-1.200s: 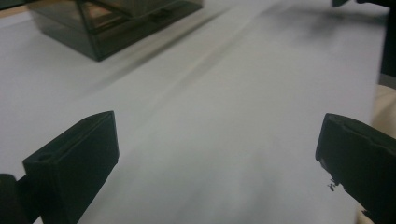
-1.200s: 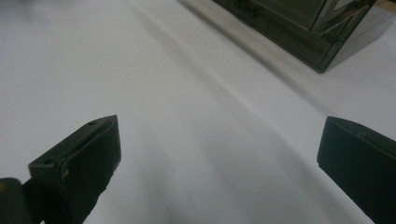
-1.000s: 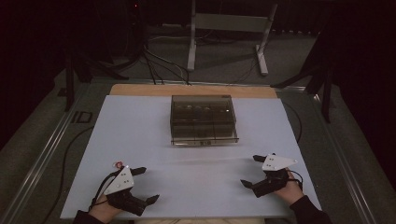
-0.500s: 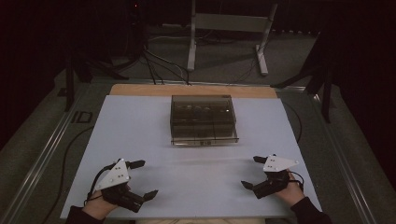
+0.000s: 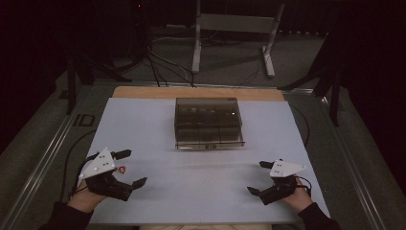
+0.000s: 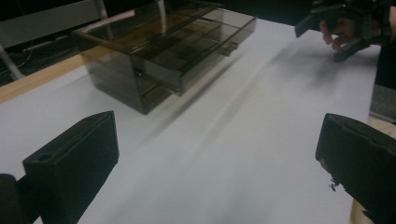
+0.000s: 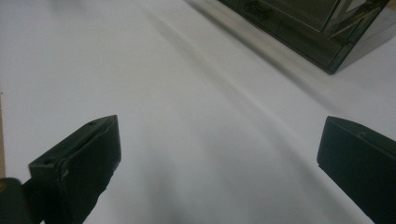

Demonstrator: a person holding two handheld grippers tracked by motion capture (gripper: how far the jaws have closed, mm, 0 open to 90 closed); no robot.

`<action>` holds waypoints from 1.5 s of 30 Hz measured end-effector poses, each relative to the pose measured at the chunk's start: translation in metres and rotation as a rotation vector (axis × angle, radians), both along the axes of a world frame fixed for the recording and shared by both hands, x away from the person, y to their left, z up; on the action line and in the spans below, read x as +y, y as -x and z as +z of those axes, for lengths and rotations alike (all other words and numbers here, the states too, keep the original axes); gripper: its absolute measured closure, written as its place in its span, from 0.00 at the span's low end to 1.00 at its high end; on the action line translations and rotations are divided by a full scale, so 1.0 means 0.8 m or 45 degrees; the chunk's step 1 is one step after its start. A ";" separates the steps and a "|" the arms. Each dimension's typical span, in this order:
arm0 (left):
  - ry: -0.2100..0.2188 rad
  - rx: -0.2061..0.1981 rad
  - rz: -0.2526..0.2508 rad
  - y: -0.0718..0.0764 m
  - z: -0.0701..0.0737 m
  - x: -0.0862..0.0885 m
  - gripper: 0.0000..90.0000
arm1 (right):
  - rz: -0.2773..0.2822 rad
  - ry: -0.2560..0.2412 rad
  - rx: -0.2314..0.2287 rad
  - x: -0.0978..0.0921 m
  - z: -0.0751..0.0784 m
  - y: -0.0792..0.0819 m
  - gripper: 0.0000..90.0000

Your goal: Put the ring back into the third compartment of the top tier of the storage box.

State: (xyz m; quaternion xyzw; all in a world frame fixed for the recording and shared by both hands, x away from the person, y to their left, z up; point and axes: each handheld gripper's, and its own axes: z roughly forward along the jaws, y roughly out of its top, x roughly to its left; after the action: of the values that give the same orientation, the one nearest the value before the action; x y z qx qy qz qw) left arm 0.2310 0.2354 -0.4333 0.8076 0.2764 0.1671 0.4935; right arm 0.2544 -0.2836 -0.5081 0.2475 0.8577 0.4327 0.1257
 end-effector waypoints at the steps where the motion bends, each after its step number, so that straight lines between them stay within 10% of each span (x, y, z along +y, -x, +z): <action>1: -0.002 -0.001 0.012 -0.002 0.001 0.003 0.00 | 0.002 -0.002 0.000 0.000 0.000 0.000 0.00; 21: -0.061 -0.031 0.311 -0.014 -0.039 0.055 0.00 | 0.013 -0.001 0.006 0.000 -0.001 0.001 0.00; 30: -0.070 0.140 0.407 -0.018 -0.065 0.063 0.02 | 0.018 0.007 0.007 0.001 -0.002 0.000 0.00; 45: -0.167 0.249 0.529 -0.024 -0.094 0.048 0.08 | 0.024 0.012 0.011 0.001 -0.002 0.001 0.00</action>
State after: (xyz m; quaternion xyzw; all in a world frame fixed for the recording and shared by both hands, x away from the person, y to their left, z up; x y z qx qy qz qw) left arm 0.2504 0.2740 -0.5089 0.7761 0.4715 0.2037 0.3658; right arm 0.2535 -0.2827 -0.5098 0.2406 0.8626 0.4289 0.1188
